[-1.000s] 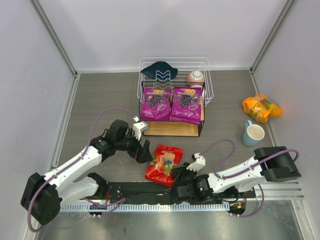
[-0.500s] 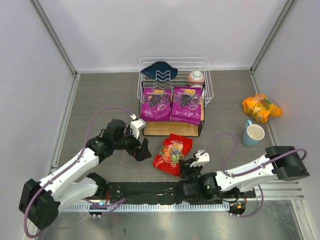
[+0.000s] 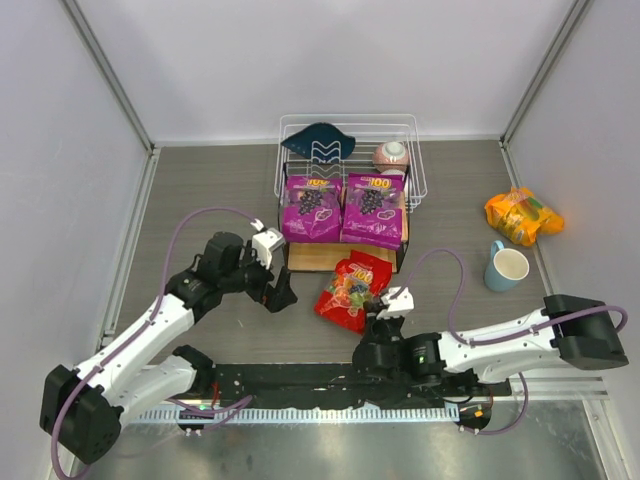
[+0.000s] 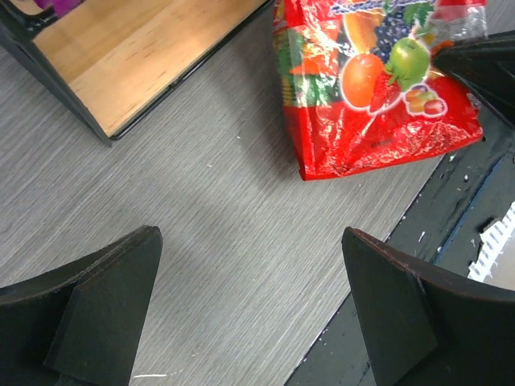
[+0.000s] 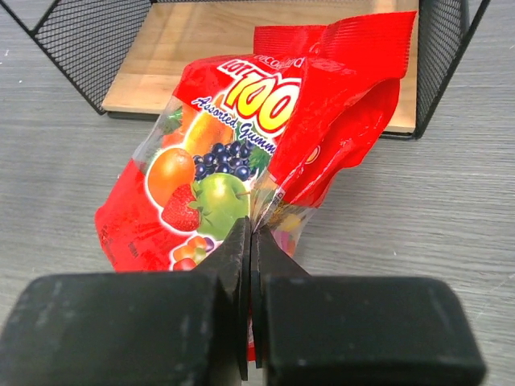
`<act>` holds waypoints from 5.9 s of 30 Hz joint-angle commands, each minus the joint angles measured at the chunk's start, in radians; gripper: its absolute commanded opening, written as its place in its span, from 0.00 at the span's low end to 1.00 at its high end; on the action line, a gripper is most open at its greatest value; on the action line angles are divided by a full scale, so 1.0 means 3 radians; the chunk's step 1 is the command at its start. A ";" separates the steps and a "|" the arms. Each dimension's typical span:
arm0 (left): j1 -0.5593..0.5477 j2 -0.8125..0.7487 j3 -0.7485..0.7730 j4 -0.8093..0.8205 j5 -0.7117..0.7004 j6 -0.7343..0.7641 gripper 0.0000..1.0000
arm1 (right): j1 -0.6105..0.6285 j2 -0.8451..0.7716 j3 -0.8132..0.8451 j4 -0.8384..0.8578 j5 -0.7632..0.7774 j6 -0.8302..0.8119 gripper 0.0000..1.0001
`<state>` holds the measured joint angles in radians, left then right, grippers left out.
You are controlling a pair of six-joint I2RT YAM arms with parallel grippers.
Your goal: Place and organize the candy bags onto the shelf
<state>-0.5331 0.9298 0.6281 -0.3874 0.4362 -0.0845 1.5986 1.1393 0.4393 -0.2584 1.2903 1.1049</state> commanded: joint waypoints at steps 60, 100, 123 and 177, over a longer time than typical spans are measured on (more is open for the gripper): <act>0.0141 0.0020 0.0074 -0.0007 0.0213 0.0169 1.00 | -0.1882 0.1975 -0.0201 0.5806 -0.2246 -0.3494 0.01; 0.0161 -0.0006 0.0059 -0.0008 0.0259 0.0195 1.00 | -0.1938 0.1721 -0.0467 0.6241 -0.1990 -0.3080 0.68; 0.0171 -0.0016 0.0028 0.0003 0.0274 0.0225 1.00 | -0.1570 0.1939 -0.0585 0.6343 -0.1729 -0.2538 0.76; 0.0182 -0.0047 0.0023 0.0003 0.0259 0.0246 1.00 | -0.1673 0.2292 0.0085 0.6435 -0.1433 -0.2640 0.01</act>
<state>-0.4866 0.9356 0.6277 -0.4015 0.4988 -0.0208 1.1118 1.8610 0.4191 1.3128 0.7670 0.3580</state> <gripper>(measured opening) 0.996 0.042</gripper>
